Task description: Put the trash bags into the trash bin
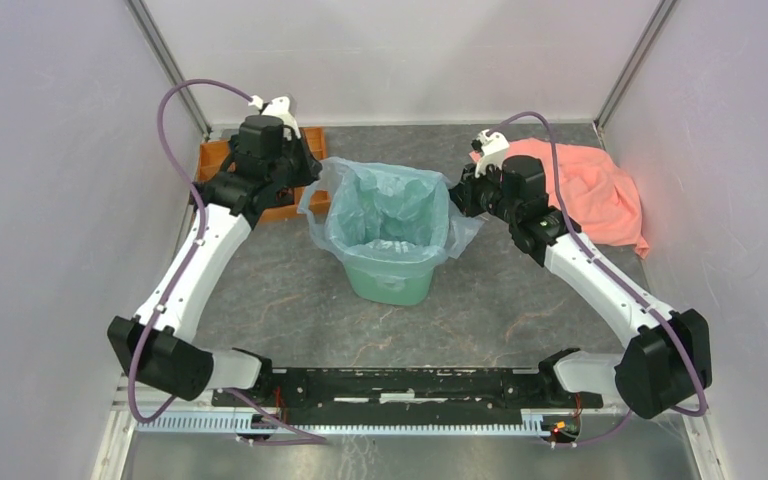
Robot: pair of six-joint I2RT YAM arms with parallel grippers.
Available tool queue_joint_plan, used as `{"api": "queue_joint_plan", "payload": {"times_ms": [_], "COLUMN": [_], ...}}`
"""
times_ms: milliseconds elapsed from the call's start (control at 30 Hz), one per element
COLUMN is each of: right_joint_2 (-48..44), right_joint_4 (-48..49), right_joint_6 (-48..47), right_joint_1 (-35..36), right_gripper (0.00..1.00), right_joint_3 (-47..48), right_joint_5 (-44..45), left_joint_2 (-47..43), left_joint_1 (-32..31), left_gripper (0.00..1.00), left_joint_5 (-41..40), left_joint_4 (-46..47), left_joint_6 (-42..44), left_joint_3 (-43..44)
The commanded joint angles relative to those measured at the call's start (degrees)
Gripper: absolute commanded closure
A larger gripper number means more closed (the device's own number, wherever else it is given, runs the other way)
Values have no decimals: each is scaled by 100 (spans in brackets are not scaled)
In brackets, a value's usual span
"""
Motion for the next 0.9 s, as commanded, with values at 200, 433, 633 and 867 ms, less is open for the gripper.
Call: {"api": "queue_joint_plan", "payload": {"times_ms": [200, 433, 633, 867], "right_joint_2": [158, 96, -31, 359], "right_joint_4": [344, 340, 213, 339], "right_joint_6": [510, 502, 365, 440], "right_joint_1": [-126, -207, -204, -213], "right_gripper": [83, 82, 74, 77], "right_joint_3": [-4, -293, 288, -8], "right_joint_5": [516, 226, 15, 11], "left_joint_2": [898, 1492, 999, 636], "left_joint_1": [101, 101, 101, 101], "left_gripper": [98, 98, 98, 98], "left_joint_5": [169, 64, 64, 65], "left_joint_4": [169, -41, 229, 264], "left_joint_6": [-422, -386, -449, -463], "left_joint_3": [752, 875, -77, -673]}}
